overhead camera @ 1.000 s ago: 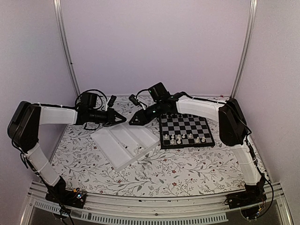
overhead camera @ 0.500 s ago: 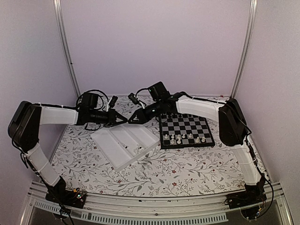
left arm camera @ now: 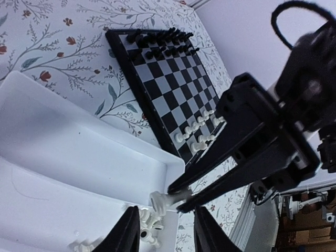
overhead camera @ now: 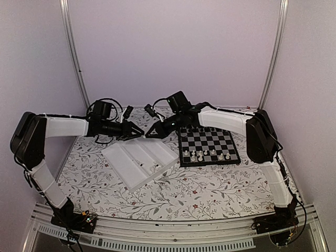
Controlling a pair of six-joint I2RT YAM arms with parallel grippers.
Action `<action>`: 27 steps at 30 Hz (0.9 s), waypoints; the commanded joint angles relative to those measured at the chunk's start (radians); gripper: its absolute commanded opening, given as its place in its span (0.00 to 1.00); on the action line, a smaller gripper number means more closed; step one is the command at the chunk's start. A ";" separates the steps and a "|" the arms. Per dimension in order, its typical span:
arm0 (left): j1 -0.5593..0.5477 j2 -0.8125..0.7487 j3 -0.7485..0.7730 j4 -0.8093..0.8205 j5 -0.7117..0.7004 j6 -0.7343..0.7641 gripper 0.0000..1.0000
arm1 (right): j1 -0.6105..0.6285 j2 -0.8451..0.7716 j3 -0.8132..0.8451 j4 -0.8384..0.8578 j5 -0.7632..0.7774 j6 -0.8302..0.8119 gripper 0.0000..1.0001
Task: Set up the chess pieces on the board
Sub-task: Place the chess piece on the chessboard.
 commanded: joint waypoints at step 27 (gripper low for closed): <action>0.010 -0.016 0.243 -0.256 -0.226 0.352 0.42 | -0.003 -0.284 -0.191 -0.723 0.465 -0.706 0.00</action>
